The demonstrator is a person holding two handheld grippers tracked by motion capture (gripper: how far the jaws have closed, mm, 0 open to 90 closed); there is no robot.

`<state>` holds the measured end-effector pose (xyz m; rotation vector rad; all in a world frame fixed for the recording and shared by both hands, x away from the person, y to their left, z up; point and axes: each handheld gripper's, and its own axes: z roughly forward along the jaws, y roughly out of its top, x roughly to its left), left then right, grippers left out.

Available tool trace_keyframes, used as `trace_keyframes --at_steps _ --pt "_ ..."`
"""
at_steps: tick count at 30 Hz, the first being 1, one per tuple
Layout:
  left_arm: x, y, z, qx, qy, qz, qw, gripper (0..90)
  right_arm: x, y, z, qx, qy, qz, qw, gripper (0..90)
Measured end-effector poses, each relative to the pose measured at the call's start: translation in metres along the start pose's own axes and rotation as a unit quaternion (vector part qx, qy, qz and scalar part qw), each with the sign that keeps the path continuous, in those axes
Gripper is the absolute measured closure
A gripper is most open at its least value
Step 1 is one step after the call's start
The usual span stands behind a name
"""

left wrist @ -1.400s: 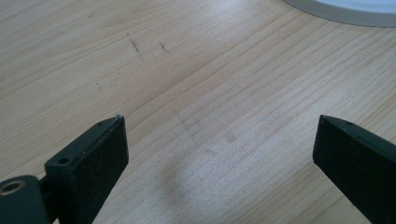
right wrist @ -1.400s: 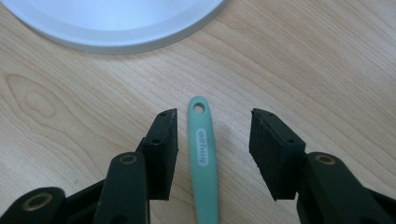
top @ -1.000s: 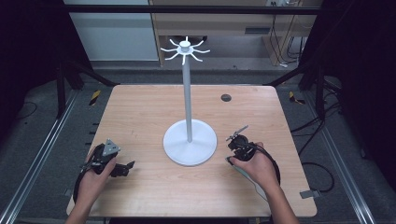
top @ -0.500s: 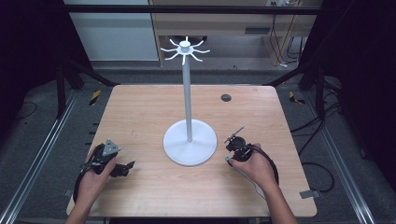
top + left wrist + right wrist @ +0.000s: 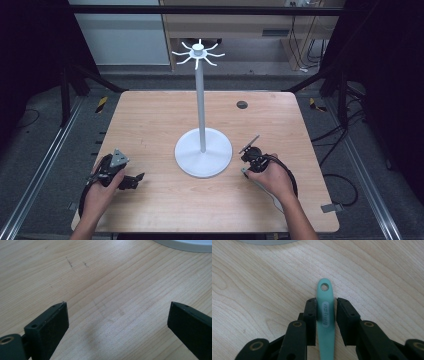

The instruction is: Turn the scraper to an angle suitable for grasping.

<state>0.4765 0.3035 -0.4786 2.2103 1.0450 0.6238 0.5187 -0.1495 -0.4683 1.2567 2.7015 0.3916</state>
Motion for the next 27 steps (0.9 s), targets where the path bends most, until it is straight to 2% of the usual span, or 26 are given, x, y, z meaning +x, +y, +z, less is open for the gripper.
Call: trace_keyframes --at_steps 7,8,10,14,18,22,23,24,27 --pt "0.001 0.000 -0.001 0.002 0.000 0.001 1.0000 3.3 0.000 0.002 0.000 0.006 0.006 0.000 1.0000 74.0" --pt "0.001 0.000 -0.001 0.002 -0.001 0.001 1.0000 3.3 -0.001 0.002 0.000 0.002 0.005 -0.006 1.0000 74.2" --pt "0.001 0.000 0.000 0.002 0.000 0.001 1.0000 3.3 -0.002 0.001 -0.004 -0.005 0.008 0.003 1.0000 74.3" --pt "0.001 0.000 0.000 0.002 -0.001 0.002 1.0000 3.3 -0.006 -0.004 -0.020 -0.036 0.010 0.019 0.9991 74.5" --pt "0.001 0.000 0.000 0.003 0.000 0.002 1.0000 3.3 -0.011 -0.010 -0.039 -0.072 0.010 0.035 0.9967 74.6" --pt "0.001 0.000 0.000 0.003 0.000 0.002 1.0000 3.3 -0.016 -0.015 -0.058 -0.105 0.004 0.040 0.9936 74.7" --pt "0.001 0.000 0.000 0.004 0.000 0.001 1.0000 3.3 -0.017 -0.016 -0.068 -0.121 0.003 0.044 0.9917 74.7" --pt "0.001 0.000 0.000 0.004 0.000 0.001 1.0000 3.3 -0.017 -0.016 -0.068 -0.121 0.003 0.044 0.9917 74.7" --pt "0.001 0.000 0.000 0.004 0.000 0.002 1.0000 3.3 -0.020 -0.017 -0.082 -0.146 0.000 0.047 0.9881 74.8"
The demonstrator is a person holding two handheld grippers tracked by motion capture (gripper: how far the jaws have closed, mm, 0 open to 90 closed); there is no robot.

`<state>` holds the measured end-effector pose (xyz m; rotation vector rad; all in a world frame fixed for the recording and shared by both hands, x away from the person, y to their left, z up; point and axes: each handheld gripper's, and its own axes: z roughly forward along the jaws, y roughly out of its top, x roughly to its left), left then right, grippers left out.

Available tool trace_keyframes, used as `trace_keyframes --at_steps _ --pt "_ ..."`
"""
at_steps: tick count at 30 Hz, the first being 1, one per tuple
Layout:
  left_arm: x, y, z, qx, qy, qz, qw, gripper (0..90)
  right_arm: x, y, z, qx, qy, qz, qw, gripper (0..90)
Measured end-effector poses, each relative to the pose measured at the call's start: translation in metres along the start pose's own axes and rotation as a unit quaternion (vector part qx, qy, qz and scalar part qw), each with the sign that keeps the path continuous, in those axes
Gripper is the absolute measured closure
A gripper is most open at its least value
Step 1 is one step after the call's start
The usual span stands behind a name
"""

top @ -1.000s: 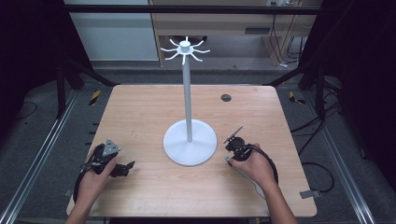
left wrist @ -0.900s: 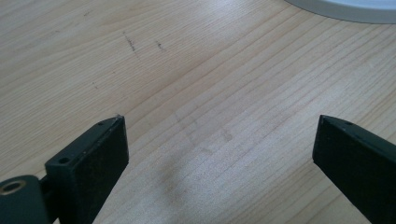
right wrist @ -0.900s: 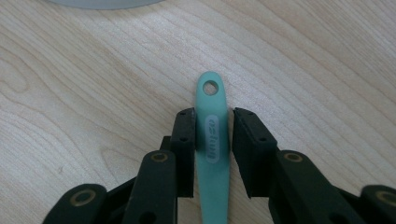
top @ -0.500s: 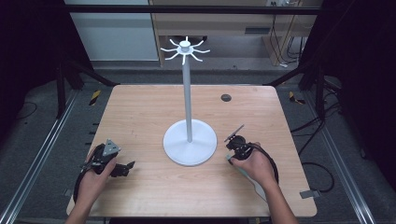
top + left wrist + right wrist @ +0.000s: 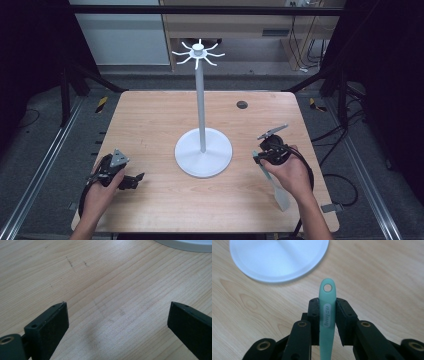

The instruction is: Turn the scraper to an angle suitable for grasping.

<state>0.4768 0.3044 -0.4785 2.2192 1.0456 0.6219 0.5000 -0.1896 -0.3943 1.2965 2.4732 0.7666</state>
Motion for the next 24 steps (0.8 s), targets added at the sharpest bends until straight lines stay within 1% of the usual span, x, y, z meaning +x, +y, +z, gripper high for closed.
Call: trace_keyframes --at_steps 1,5,6,7,10,14,17,24 --pt "0.000 0.000 0.000 0.000 0.000 0.000 1.0000 3.3 -0.001 0.002 -0.004 -0.008 -0.002 0.003 1.0000 74.9" --pt "0.000 0.000 0.000 -0.001 0.000 0.000 1.0000 3.3 -0.003 0.007 -0.020 -0.035 -0.009 -0.005 0.9993 75.0" --pt "0.000 0.000 0.000 0.000 0.000 0.000 1.0000 3.3 -0.002 0.009 -0.024 -0.041 -0.010 -0.001 0.9991 75.0" --pt "0.000 0.000 0.000 -0.001 0.000 -0.001 1.0000 3.3 -0.003 0.010 -0.028 -0.047 -0.012 -0.004 0.9988 75.0" --pt "0.000 0.000 0.000 0.002 -0.001 0.000 1.0000 3.3 -0.004 0.015 -0.040 -0.065 -0.016 -0.003 0.9977 75.0" --pt "0.000 0.000 0.001 0.001 0.000 0.000 1.0000 3.3 -0.007 0.020 -0.055 -0.096 -0.022 -0.001 0.9952 75.0" --pt "0.000 0.000 0.000 0.001 0.000 0.000 1.0000 3.3 -0.008 0.023 -0.063 -0.111 -0.025 0.000 0.9935 75.0" --pt "0.000 0.000 0.001 0.001 0.000 -0.001 1.0000 3.3 -0.009 0.027 -0.076 -0.137 -0.030 0.001 0.9901 74.9"
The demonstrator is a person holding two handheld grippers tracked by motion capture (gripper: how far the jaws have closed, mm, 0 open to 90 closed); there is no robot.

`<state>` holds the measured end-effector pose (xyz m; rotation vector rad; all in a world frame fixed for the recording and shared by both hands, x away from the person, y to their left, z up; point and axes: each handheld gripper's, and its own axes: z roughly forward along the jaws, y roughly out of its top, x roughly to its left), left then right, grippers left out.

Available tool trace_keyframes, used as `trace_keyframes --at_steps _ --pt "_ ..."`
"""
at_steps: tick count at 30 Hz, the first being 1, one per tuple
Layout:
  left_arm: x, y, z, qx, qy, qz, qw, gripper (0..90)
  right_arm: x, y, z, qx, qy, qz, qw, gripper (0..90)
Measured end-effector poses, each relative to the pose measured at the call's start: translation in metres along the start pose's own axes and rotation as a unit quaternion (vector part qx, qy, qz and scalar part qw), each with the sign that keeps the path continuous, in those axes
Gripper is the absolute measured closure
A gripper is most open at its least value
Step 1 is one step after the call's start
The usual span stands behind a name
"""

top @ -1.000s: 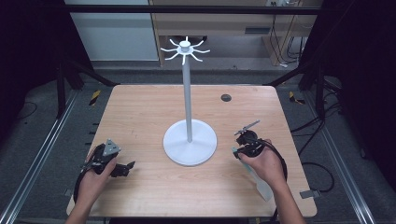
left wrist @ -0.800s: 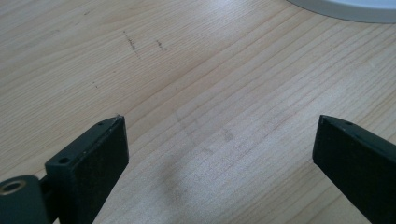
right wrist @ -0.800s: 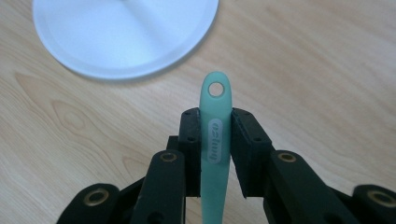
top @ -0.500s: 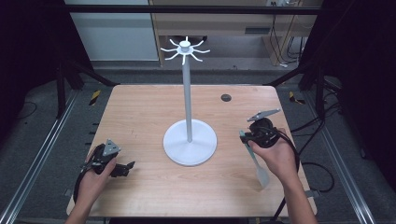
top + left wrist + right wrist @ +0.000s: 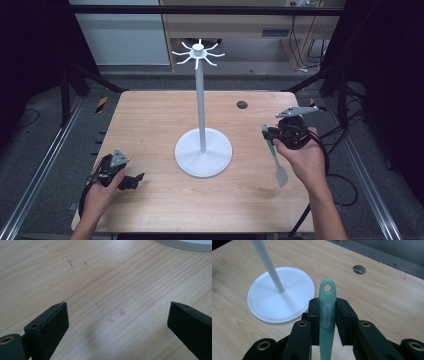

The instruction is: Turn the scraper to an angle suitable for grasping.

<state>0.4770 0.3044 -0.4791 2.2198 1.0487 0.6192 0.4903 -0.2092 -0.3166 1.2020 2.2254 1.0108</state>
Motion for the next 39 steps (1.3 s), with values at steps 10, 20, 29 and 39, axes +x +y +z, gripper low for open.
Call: trace_keyframes --at_steps 10,20,29,39 --pt "0.001 0.000 0.000 -0.002 0.002 -0.002 1.0000 3.3 0.004 0.009 -0.011 -0.047 0.003 0.002 0.9989 74.9" --pt "0.001 0.000 0.000 -0.002 0.001 -0.002 1.0000 3.3 0.012 0.027 -0.025 -0.083 0.009 -0.006 0.9965 74.9" --pt "0.002 0.000 -0.001 -0.004 0.001 -0.004 1.0000 3.3 0.019 0.043 -0.039 -0.113 0.013 -0.011 0.9934 74.9" --pt "0.002 0.000 -0.001 -0.005 0.000 -0.006 1.0000 3.3 0.023 0.055 -0.040 -0.118 0.009 -0.016 0.9928 74.9"
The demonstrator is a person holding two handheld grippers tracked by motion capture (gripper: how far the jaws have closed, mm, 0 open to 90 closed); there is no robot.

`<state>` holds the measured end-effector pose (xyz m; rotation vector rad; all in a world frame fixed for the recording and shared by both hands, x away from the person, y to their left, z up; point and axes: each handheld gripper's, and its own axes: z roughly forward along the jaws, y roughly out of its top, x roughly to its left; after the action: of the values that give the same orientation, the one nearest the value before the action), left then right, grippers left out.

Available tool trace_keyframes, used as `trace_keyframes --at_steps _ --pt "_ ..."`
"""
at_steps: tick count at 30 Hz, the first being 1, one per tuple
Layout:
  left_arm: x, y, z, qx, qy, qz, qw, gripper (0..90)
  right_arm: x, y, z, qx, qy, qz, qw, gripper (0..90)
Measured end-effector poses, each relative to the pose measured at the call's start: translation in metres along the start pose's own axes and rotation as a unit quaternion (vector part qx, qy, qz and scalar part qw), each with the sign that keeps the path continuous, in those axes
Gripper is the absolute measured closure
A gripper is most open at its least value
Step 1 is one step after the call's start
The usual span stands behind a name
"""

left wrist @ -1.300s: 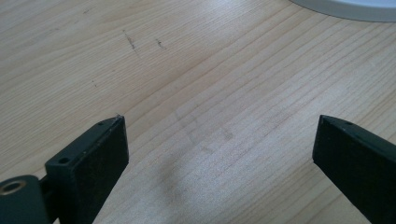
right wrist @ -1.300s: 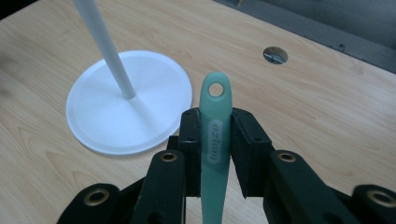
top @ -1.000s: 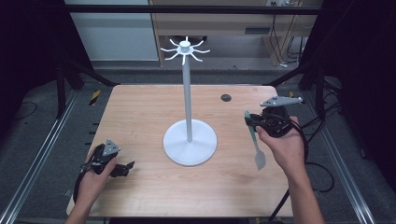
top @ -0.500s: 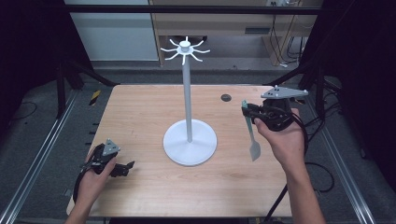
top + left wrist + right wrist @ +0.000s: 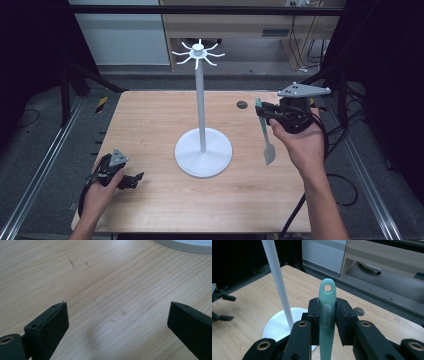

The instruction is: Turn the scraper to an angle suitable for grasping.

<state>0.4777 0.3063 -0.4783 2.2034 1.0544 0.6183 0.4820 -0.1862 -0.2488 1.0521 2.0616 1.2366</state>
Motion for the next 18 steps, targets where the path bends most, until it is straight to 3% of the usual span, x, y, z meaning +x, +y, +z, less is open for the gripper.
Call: trace_keyframes --at_steps 18 --pt "-0.001 0.000 -0.001 0.000 -0.001 0.000 1.0000 3.2 0.014 0.031 -0.006 -0.045 0.016 0.007 0.9988 74.9"
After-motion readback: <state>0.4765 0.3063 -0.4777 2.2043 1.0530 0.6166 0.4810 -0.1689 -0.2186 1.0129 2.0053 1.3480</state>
